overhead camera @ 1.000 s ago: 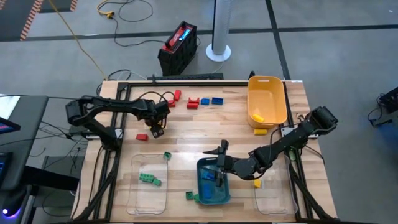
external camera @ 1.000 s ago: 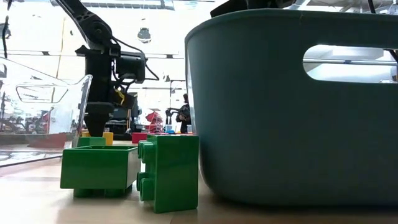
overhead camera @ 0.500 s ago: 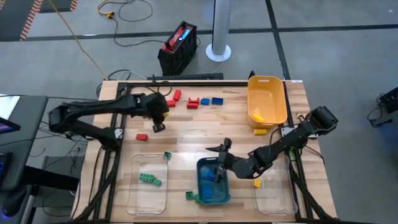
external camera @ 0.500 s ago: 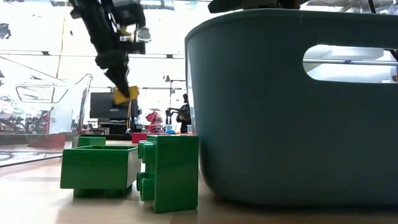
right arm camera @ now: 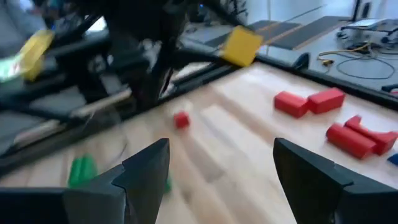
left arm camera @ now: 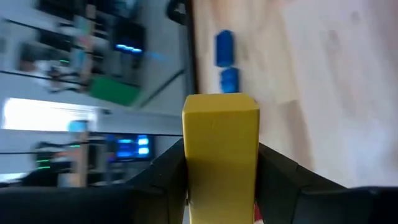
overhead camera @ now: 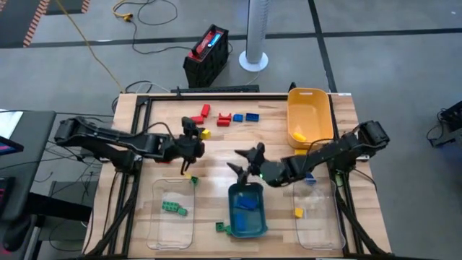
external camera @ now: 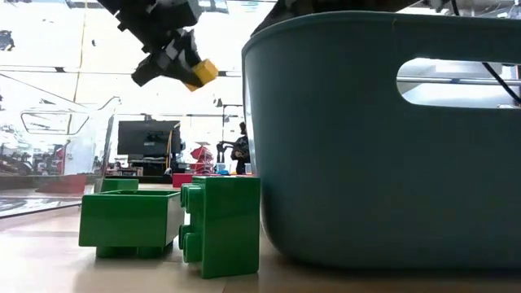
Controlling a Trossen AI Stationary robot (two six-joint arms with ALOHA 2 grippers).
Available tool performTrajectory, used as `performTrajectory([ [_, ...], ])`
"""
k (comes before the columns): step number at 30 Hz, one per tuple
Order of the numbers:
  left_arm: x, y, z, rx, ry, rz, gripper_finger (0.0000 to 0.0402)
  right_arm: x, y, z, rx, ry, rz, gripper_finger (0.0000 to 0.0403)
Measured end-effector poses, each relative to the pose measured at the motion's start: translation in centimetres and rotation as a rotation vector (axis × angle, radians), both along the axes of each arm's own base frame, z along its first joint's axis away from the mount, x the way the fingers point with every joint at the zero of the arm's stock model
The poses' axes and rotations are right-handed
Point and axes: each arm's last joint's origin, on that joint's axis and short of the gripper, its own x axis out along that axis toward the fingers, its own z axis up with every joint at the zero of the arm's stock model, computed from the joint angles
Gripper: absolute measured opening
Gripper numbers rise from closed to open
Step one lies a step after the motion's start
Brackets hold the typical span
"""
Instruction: Sort blocks
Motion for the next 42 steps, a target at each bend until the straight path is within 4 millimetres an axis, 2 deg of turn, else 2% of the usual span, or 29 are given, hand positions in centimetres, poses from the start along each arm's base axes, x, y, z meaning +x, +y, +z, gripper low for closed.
performTrajectory([
  [5, 1.7, -1.4, -0.3, 0.115, -0.017, -0.022, 0.0138, 0.9, -2.3, 0.8, 0.018, -0.074, 0.041, 0.0300],
  [10, 2.8, -2.3, -0.2, 0.165, -0.050, -0.063, 0.0138, 1.2, -3.9, 1.2, -0.005, -0.101, 0.007, 0.0308],
  [22, 3.2, -3.4, 1.0, 0.198, -0.147, -0.107, 0.0140, 1.6, -4.3, 2.9, -0.066, -0.193, 0.007, 0.0318],
  [29, 4.5, -3.7, 1.1, 0.197, -0.163, -0.107, 0.0140, 2.2, -4.2, 4.5, -0.114, -0.175, 0.017, 0.0318],
  [33, 5.2, -3.8, 1.1, 0.200, -0.175, -0.100, 0.0140, 2.3, -4.2, 4.3, -0.119, -0.141, 0.019, 0.0318],
  [42, 5.1, -5.0, 1.7, 0.231, -0.205, -0.136, 0.0140, 2.3, -4.7, 4.1, -0.106, -0.129, -0.011, 0.0318],
])
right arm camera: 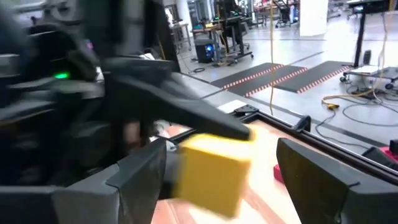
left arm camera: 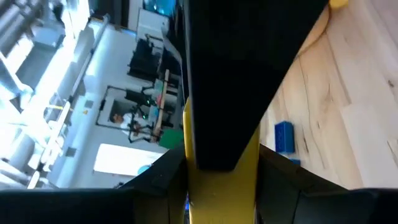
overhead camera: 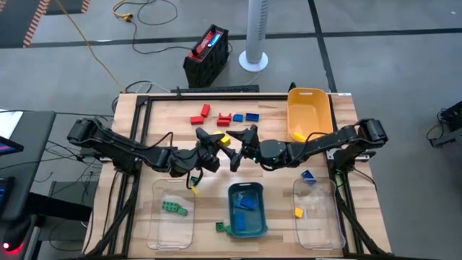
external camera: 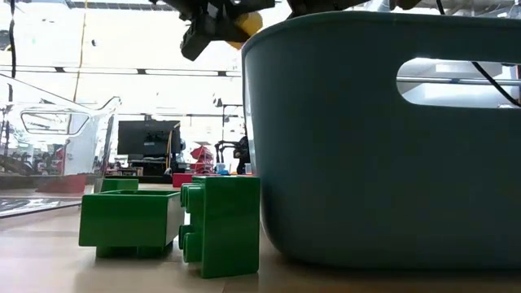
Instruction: Sort blocks
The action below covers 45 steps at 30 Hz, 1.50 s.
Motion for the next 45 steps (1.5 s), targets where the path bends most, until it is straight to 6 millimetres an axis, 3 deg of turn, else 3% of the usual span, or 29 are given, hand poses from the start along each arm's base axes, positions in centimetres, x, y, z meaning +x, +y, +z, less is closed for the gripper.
performTrajectory([
  [4, -0.1, -0.5, 0.1, 0.027, 0.010, -0.006, 0.0140, 0.0, -0.3, 0.0, 0.004, 0.002, -0.005, 0.0309],
  [9, -0.1, -0.5, 0.1, 0.027, 0.007, 0.006, 0.0140, 0.0, -0.4, -0.1, 0.003, 0.005, -0.002, 0.0267],
  [18, -0.1, -0.5, 0.1, 0.012, -0.002, -0.003, 0.0140, 0.1, -0.4, 0.0, -0.036, 0.026, 0.012, 0.0116],
  [22, -0.1, -0.6, -0.1, 0.010, 0.016, -0.027, 0.0162, 0.0, -0.3, -0.2, -0.060, 0.054, 0.024, 0.0116],
  [31, -0.4, -1.0, 0.0, -0.008, -0.021, 0.055, 0.0266, -0.3, -0.3, -0.3, -0.073, 0.109, 0.032, 0.0116],
  [36, -1.4, -2.0, -0.1, 0.003, -0.010, 0.134, 0.0273, -3.0, 0.6, 0.9, -0.035, 0.247, 0.060, 0.0116],
  [41, -2.7, -3.5, -0.4, -0.049, -0.002, 0.085, 0.0266, -7.7, 2.9, 2.6, -0.010, 0.397, 0.159, 0.0116],
  [45, -3.3, -4.1, -0.8, -0.072, 0.007, 0.073, 0.0263, -11.6, 5.0, 3.4, 0.109, 0.498, 0.345, 0.0116],
])
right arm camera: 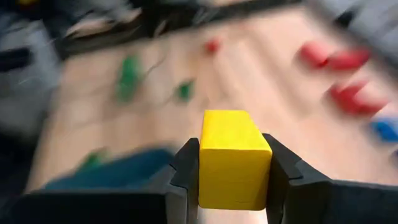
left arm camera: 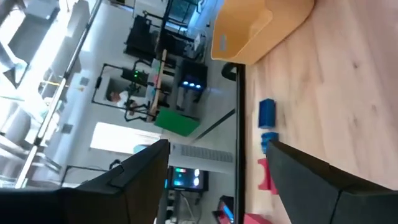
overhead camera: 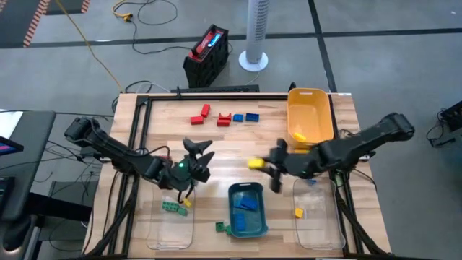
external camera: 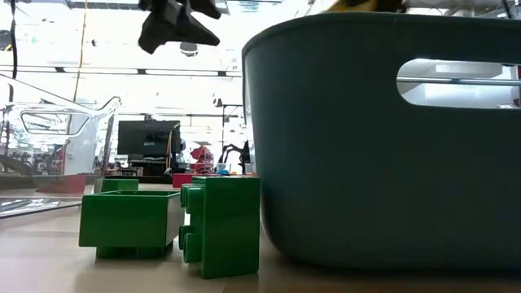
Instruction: Sort blocks
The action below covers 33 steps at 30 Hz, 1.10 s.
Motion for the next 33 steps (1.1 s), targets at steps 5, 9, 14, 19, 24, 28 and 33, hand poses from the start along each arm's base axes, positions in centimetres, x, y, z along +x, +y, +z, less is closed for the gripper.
performTrajectory([
  [5, -0.4, -0.2, -0.6, -0.021, 0.019, -0.001, 0.0263, -4.9, 2.5, 0.7, 0.290, 0.125, 0.056, 0.0116],
  [9, -0.5, -0.2, -0.9, -0.043, 0.016, 0.009, 0.0263, -7.5, 4.8, -0.1, 0.402, 0.267, 0.020, 0.0116],
  [14, -0.6, -0.1, -0.9, -0.047, 0.016, 0.012, 0.0263, -9.4, 7.3, -2.2, 0.473, 0.471, -0.072, 0.0116],
  [19, -0.6, -0.1, -0.9, -0.048, 0.015, 0.012, 0.0263, -9.7, 9.0, -4.6, 0.473, 0.646, -0.184, 0.0115],
  [24, -0.6, -0.1, -0.9, -0.050, 0.012, 0.013, 0.0263, -9.0, 10.4, -7.3, 0.419, 0.821, -0.222, 0.0115],
  [28, -0.6, -0.1, -0.9, -0.055, 0.007, 0.014, 0.0263, -8.5, 10.8, -8.8, 0.381, 0.918, -0.246, 0.0116],
  [33, -0.6, -0.1, -0.9, -0.061, 0.002, 0.016, 0.0263, -8.2, 11.3, -9.9, 0.357, 0.967, -0.264, 0.0115],
])
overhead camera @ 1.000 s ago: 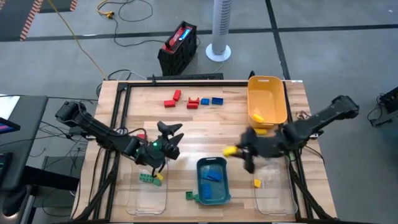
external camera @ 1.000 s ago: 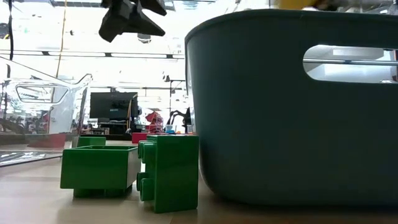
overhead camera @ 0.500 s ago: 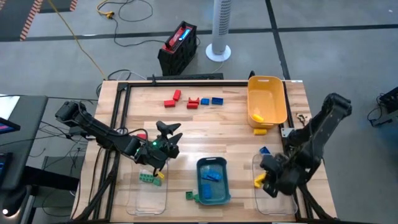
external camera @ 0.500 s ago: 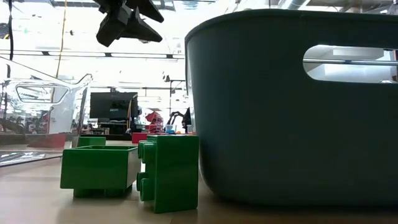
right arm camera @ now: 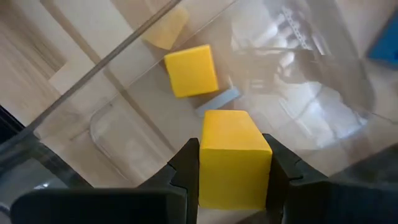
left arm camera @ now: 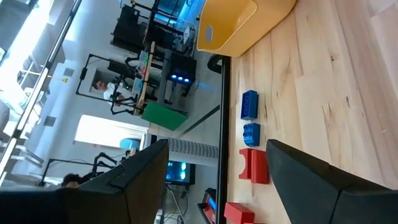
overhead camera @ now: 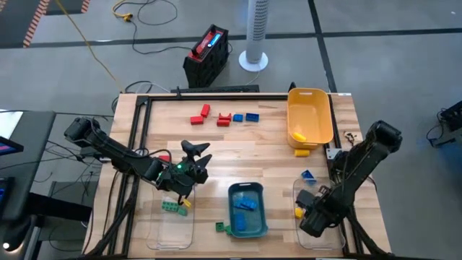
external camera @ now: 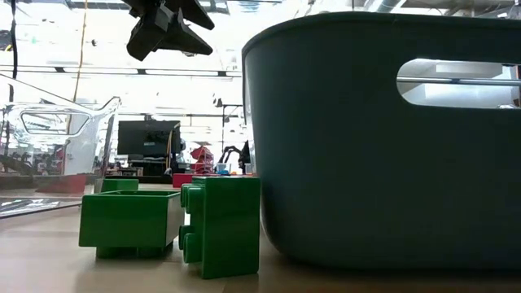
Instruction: Sort blocks
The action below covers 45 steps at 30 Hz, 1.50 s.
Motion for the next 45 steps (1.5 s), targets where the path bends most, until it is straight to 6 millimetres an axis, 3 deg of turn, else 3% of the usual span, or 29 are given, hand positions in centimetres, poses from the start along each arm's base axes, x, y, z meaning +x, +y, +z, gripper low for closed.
performTrajectory([
  [4, 0.0, 0.0, 0.0, -0.018, -0.014, 0.003, 0.0263, 0.3, 0.4, -0.8, -0.010, 0.014, 0.000, 0.0122],
  [12, -0.2, 0.0, -0.6, -0.105, -0.018, -0.015, 0.0263, 0.4, 0.5, -1.3, -0.028, 0.034, -0.016, 0.0222],
  [20, -0.5, 0.0, -1.1, -0.199, -0.031, -0.023, 0.0263, -1.0, -1.0, 2.9, 0.083, 0.013, -0.130, 0.0246],
  [27, -0.4, -0.1, -1.3, -0.310, -0.046, -0.060, 0.0263, -1.7, -5.2, 8.3, -0.025, 0.038, -0.296, 0.0247],
  [32, -0.6, -0.1, -1.5, -0.329, -0.042, -0.048, 0.0263, -1.2, -9.7, 10.0, -0.157, -0.006, -0.402, 0.0248],
  [35, -0.7, 0.0, -1.7, -0.332, -0.027, -0.037, 0.0263, 0.0, -12.2, 10.0, -0.179, -0.055, -0.419, 0.0248],
  [38, -0.9, 0.1, -1.9, -0.333, -0.013, -0.026, 0.0263, 1.0, -14.7, 9.1, -0.230, 0.016, -0.417, 0.0248],
  [42, -1.2, 0.2, -2.1, -0.349, -0.005, -0.007, 0.0263, 2.1, -17.3, 6.3, -0.243, 0.076, -0.422, 0.0248],
  [45, -1.5, 0.2, -2.4, -0.373, 0.019, 0.001, 0.0263, 2.1, -18.0, 4.2, -0.185, 0.082, -0.423, 0.0248],
])
